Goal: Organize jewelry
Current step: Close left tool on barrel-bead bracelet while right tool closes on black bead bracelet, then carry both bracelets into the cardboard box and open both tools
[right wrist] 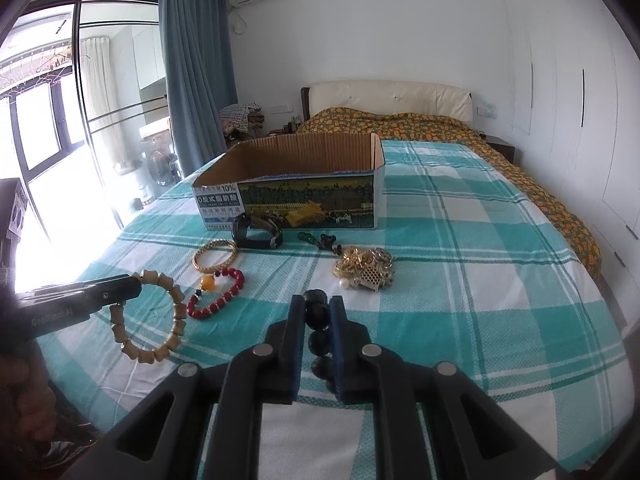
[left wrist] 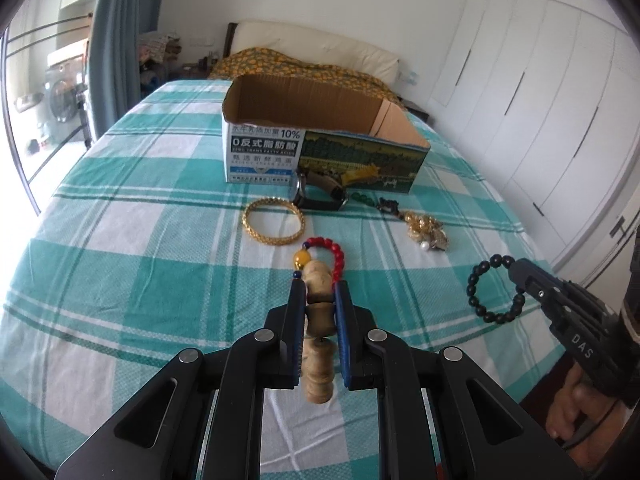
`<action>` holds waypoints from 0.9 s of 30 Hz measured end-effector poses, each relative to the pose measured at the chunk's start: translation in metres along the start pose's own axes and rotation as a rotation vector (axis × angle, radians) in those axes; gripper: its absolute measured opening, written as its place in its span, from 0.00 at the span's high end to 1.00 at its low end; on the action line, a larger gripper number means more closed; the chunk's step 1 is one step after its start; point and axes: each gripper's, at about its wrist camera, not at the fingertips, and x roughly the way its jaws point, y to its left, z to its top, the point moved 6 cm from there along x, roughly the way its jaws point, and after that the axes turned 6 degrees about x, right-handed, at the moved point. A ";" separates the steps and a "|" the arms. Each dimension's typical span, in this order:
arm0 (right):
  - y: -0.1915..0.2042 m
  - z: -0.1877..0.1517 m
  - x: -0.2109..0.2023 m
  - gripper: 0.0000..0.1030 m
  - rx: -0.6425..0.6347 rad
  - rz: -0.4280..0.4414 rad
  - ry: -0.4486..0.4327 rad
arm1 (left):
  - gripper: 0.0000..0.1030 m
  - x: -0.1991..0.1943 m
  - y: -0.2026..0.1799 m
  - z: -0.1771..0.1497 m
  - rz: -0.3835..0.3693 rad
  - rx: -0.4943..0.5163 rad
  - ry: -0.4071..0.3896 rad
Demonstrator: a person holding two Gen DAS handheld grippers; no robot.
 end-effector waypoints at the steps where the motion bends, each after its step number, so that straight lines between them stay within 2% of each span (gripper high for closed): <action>1: 0.001 0.005 -0.002 0.88 0.002 0.009 -0.001 | 0.88 -0.003 0.001 0.005 -0.003 -0.001 -0.004; 14: 0.021 0.077 -0.013 0.88 -0.040 0.102 -0.037 | 0.88 -0.031 0.005 0.094 -0.045 0.036 -0.102; 19: 0.031 0.119 -0.004 0.88 -0.072 0.139 -0.058 | 0.88 -0.019 0.009 0.133 -0.087 0.030 -0.096; 27: 0.040 0.194 0.046 0.88 -0.082 0.186 -0.042 | 0.88 0.019 0.015 0.193 -0.063 0.081 -0.100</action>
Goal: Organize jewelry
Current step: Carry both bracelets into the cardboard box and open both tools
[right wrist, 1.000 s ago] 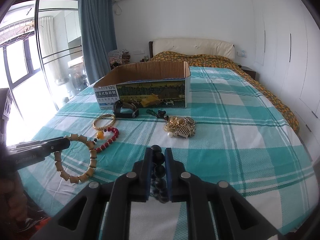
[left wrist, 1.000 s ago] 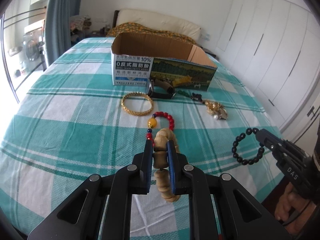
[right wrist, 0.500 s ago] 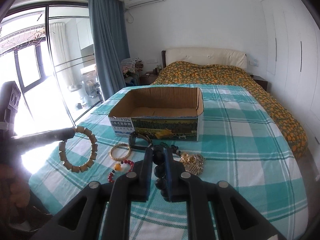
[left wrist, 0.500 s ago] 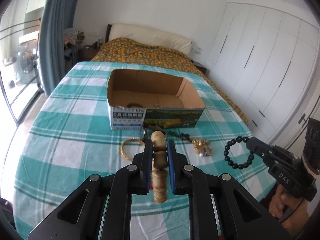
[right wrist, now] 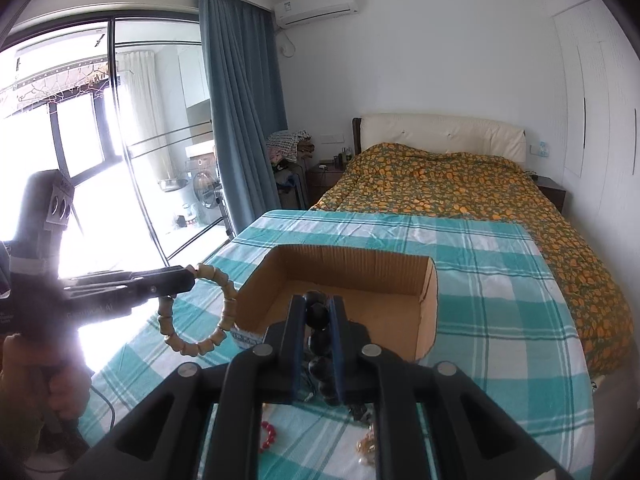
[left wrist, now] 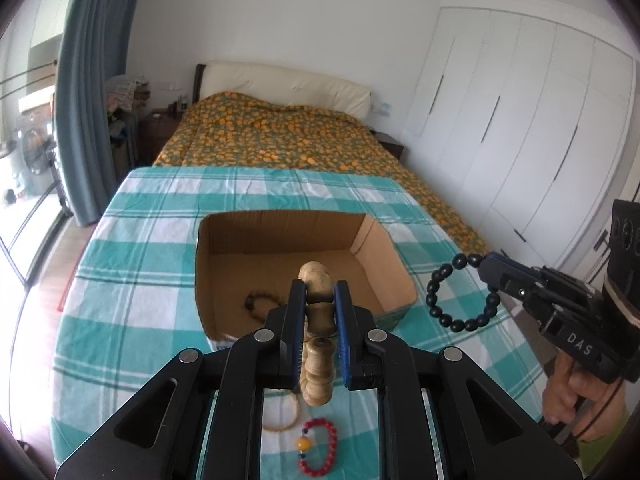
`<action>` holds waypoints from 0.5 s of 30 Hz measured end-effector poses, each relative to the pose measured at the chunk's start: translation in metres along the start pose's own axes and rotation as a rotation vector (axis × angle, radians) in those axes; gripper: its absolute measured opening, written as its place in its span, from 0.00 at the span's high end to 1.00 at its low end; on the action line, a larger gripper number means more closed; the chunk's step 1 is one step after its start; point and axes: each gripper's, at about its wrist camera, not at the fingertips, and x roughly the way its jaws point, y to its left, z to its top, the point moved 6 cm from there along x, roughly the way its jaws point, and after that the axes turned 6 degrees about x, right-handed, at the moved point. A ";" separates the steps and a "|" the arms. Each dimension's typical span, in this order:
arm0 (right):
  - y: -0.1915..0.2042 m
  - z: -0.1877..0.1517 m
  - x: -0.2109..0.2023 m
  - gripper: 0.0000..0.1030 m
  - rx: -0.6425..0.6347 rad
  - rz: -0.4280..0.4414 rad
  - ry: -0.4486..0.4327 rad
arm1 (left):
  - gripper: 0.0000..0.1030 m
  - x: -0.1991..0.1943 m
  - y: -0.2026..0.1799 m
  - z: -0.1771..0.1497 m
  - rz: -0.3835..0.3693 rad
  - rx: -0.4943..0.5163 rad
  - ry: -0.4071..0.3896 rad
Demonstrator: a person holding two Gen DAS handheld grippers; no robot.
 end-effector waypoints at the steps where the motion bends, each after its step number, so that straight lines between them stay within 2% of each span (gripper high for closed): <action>1: -0.002 0.008 0.009 0.88 0.003 0.000 0.006 | 0.88 0.008 0.003 0.006 0.001 0.000 0.005; 8: -0.025 0.037 0.091 0.88 0.009 -0.028 0.095 | 0.88 0.074 0.018 0.031 0.022 0.001 0.066; 15: -0.056 0.022 0.162 0.88 0.042 -0.067 0.211 | 0.88 0.136 0.026 0.023 0.045 -0.014 0.163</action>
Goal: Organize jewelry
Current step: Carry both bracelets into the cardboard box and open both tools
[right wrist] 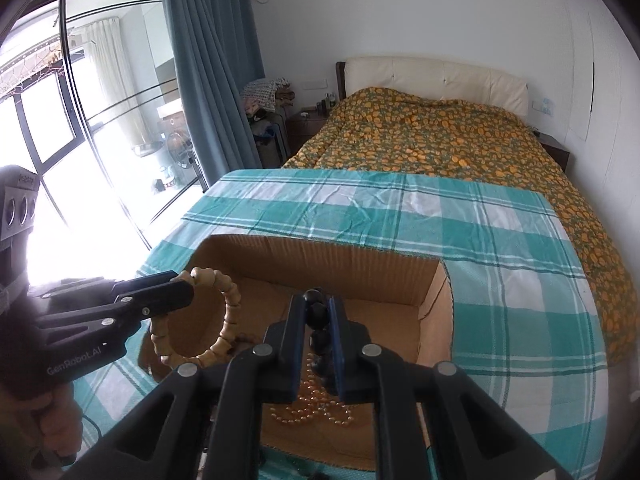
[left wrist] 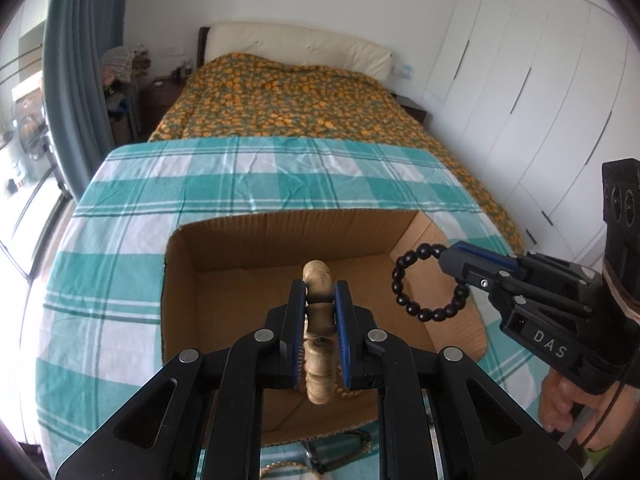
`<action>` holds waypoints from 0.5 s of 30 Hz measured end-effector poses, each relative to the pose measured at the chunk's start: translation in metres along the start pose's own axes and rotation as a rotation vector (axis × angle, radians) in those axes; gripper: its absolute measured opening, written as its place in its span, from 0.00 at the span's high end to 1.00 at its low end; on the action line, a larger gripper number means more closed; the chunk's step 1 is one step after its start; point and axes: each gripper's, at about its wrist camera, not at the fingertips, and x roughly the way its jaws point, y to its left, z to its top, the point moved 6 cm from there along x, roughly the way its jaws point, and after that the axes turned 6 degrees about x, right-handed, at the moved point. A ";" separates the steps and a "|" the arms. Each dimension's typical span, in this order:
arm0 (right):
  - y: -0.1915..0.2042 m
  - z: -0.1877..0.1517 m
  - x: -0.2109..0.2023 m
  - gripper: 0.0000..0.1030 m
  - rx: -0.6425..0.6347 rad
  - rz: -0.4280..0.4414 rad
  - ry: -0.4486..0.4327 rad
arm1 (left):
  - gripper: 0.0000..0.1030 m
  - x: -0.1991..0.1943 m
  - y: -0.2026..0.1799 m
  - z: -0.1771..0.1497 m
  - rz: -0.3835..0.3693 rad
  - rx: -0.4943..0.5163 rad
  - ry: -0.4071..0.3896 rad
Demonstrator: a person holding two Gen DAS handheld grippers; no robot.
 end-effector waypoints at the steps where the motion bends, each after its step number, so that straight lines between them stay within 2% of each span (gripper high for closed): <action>1: -0.003 -0.002 0.007 0.88 0.001 -0.008 0.011 | 0.88 0.007 0.001 -0.002 0.004 -0.004 0.010; 8: -0.018 -0.016 0.031 0.87 -0.010 -0.059 0.050 | 0.85 0.036 0.001 -0.014 0.025 0.013 0.065; 10: -0.020 -0.018 0.030 0.80 -0.016 -0.073 0.040 | 0.72 0.037 0.002 -0.016 0.051 0.021 0.066; 11: -0.019 -0.020 0.025 0.71 -0.014 -0.076 0.033 | 0.53 0.033 0.002 -0.017 0.059 0.020 0.058; 12: -0.020 -0.020 0.023 0.66 -0.009 -0.079 0.022 | 0.40 0.028 0.003 -0.018 0.068 0.018 0.042; 15: -0.020 -0.023 0.004 0.64 -0.003 -0.086 -0.014 | 0.34 0.004 0.002 -0.023 0.081 0.027 0.005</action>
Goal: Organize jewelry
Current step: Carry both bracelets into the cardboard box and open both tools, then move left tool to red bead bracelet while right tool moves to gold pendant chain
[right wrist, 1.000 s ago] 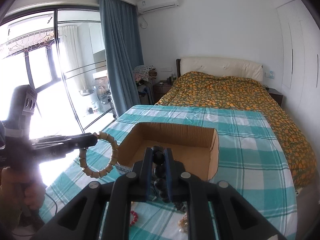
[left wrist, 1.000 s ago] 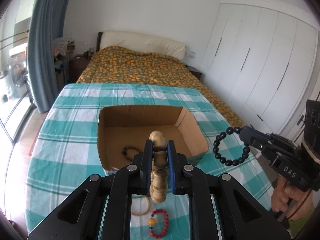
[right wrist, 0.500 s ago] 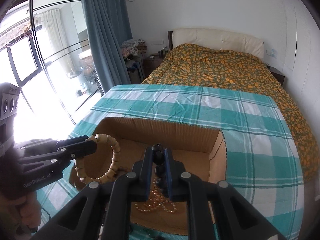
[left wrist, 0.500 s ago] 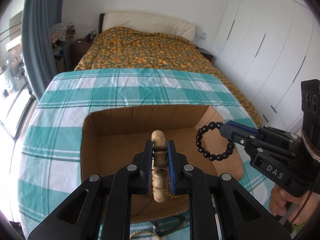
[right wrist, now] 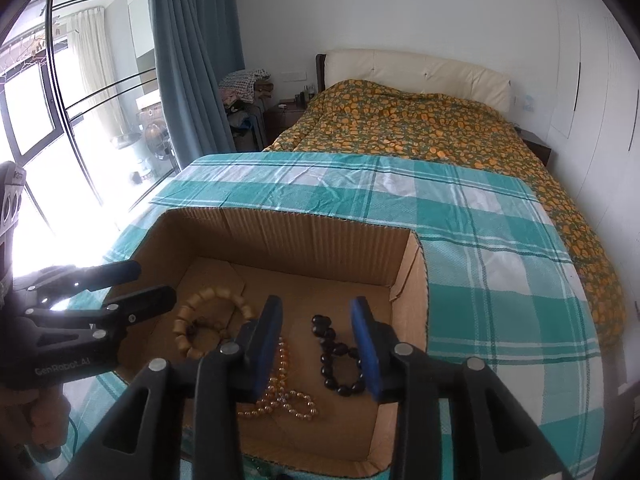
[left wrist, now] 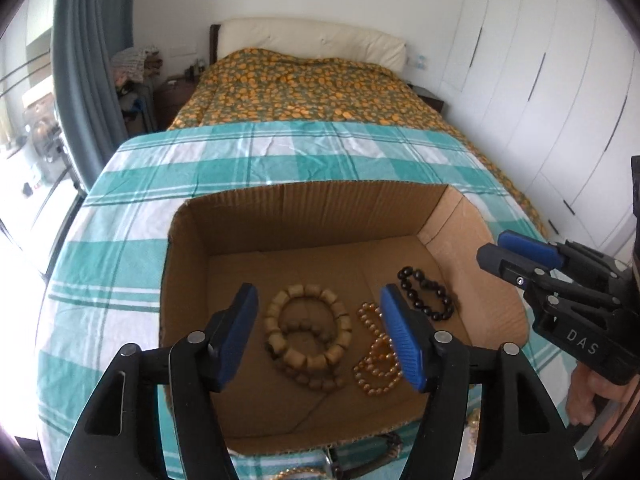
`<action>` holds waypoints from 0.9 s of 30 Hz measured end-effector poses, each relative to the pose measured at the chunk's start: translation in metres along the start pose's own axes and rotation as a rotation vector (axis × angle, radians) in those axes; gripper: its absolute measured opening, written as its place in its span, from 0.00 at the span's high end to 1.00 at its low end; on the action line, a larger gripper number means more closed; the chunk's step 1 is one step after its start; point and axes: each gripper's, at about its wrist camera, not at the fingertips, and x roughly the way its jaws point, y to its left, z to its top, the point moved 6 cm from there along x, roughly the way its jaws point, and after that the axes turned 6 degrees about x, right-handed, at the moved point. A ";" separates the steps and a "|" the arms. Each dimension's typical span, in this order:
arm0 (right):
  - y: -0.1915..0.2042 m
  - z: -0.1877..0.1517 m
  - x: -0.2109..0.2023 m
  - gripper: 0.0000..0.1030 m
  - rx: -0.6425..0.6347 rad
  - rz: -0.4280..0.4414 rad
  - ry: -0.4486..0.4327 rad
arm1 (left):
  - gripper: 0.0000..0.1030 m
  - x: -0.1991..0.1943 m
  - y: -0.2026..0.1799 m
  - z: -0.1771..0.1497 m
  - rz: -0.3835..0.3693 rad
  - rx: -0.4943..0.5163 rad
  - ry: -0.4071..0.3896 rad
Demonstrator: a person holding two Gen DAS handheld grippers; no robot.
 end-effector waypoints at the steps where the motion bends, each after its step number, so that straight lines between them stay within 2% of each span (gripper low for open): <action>1: 0.000 -0.002 -0.008 0.63 -0.002 0.001 -0.013 | 0.32 -0.008 0.000 -0.003 -0.002 -0.003 -0.010; 3: 0.002 -0.010 -0.027 0.54 -0.009 0.005 -0.047 | 0.22 -0.027 0.001 -0.012 -0.003 -0.008 -0.038; 5: 0.003 -0.021 -0.045 0.52 -0.015 0.002 -0.077 | 0.18 -0.047 0.001 -0.027 0.008 -0.010 -0.062; 12: -0.002 -0.081 -0.100 0.52 0.014 -0.016 -0.124 | 0.16 -0.087 -0.007 -0.108 0.038 -0.022 -0.049; 17: -0.020 -0.134 -0.126 0.52 0.086 -0.070 -0.133 | 0.16 -0.097 -0.012 -0.167 0.059 -0.058 -0.002; 21: -0.032 -0.178 -0.132 0.52 0.120 -0.133 -0.104 | 0.16 -0.096 -0.015 -0.203 0.056 -0.106 0.025; 27: -0.031 -0.228 -0.132 0.52 0.143 -0.150 -0.045 | 0.16 -0.083 -0.023 -0.235 0.048 -0.123 0.075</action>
